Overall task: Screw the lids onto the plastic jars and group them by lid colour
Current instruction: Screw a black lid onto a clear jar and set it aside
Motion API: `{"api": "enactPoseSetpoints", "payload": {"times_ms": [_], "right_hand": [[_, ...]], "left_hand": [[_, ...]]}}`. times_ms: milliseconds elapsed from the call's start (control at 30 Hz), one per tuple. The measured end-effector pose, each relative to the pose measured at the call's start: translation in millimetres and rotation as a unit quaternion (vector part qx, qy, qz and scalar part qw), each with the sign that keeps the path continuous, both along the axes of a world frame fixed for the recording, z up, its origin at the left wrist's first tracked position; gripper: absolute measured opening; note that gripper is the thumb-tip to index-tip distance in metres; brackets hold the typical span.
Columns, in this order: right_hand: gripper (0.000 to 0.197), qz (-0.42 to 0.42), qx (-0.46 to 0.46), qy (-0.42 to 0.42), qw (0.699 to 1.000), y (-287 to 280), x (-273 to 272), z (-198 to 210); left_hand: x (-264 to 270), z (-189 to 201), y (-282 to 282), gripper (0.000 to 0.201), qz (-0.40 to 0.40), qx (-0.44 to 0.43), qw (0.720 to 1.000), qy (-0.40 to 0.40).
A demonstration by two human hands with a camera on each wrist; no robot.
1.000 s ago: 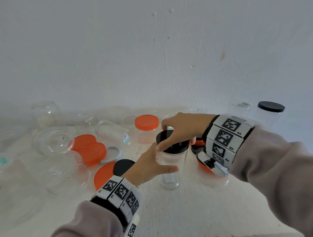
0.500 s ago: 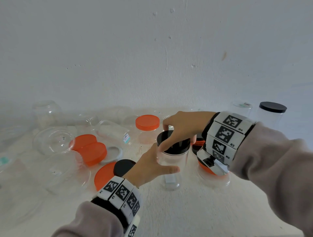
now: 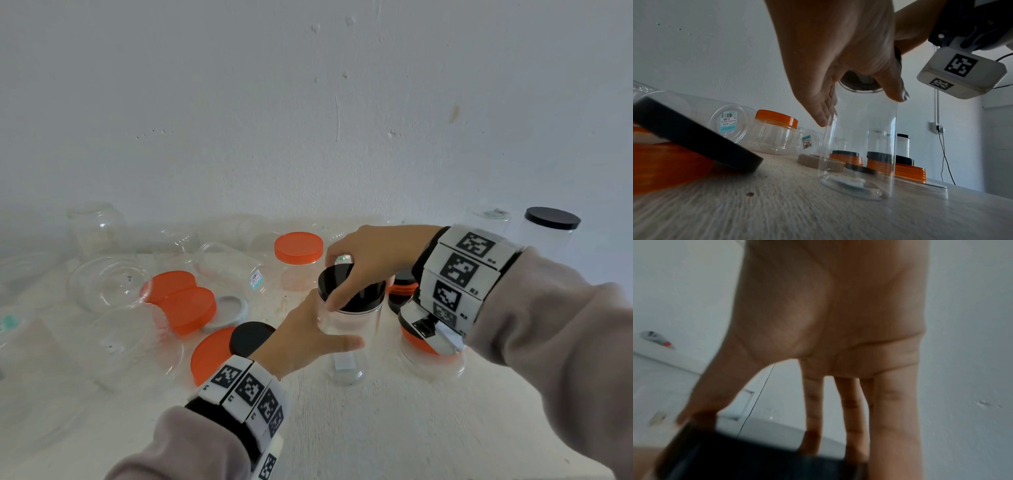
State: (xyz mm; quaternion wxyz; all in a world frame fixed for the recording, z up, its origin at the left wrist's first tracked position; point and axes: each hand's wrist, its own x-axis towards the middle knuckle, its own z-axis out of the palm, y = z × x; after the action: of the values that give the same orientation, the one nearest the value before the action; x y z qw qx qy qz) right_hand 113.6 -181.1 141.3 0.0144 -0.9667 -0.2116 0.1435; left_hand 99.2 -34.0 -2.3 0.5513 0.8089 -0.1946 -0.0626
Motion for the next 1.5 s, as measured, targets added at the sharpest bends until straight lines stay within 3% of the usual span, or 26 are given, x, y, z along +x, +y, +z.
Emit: {"api": "enactPoseSetpoints", "payload": {"times_ms": [100, 233, 400, 633, 833, 1133, 1300, 1500], "right_hand": [[0.072, -0.017, -0.021, -0.034, 0.999, 1.0, 0.1, -6.0], [0.079, 0.025, -0.009, 0.047, 0.999, -3.0, 2.4, 3.3], [0.064, 0.074, 0.02, 0.053, 0.996, -3.7, 3.6, 8.0], [0.059, 0.026, 0.02, 0.006, 0.999, -0.3, 1.8, 0.7], [0.075, 0.061, -0.028, 0.08, 0.994, -2.7, 3.3, 8.5], [0.068, -0.002, -0.027, 0.006, 1.0, -0.5, 2.9, -2.5], [0.085, 0.041, -0.014, 0.078, 0.996, -4.1, 3.4, 2.7], [0.07, 0.036, 0.003, 0.034, 0.999, -4.5, 5.1, -1.8]], "left_hand": [[-1.0, 0.0, 0.5, 0.092, 0.006, 0.006, 1.0, -0.004], [0.3, -0.5, -0.7, 0.094, 0.005, 0.006, 1.0, 0.001], [0.9, -0.7, -2.7, 0.093, 0.009, 0.005, 1.0, -0.001], [0.0, 0.8, -1.3, 0.083, 0.006, 0.008, 1.0, 0.001], [1.8, -2.1, -1.5, 0.086, 0.018, 0.013, 1.0, 0.001], [-1.0, 0.8, -2.1, 0.09, 0.0, 0.0, 1.0, -0.001], [-1.0, 0.5, -2.3, 0.09, 0.015, 0.008, 1.0, -0.005], [-1.4, 2.0, -2.0, 0.09, 0.004, 0.007, 1.0, -0.003]]}}
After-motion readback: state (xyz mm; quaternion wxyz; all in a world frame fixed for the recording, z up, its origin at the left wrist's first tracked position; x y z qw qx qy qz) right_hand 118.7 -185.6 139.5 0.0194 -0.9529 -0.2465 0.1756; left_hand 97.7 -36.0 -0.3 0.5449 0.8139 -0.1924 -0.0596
